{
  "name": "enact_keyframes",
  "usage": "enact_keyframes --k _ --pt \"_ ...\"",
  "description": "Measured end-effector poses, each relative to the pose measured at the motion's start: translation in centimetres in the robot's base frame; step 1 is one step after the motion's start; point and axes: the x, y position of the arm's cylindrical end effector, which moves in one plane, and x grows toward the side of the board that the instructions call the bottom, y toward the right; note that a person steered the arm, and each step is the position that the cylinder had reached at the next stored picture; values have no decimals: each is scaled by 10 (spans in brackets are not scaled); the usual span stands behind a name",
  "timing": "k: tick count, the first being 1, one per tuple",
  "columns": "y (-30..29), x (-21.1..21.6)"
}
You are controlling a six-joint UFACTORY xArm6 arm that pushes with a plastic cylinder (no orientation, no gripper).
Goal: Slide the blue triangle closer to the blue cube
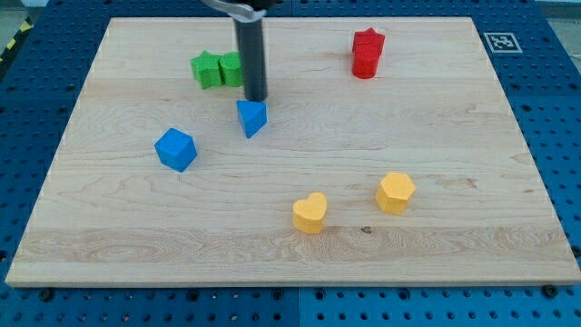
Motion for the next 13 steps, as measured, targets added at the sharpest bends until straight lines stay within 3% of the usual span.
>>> enact_keyframes --k 1,6,11,13 --pt "22 5" --pt "6 32" --pt "-86 48" --pt "-94 15"
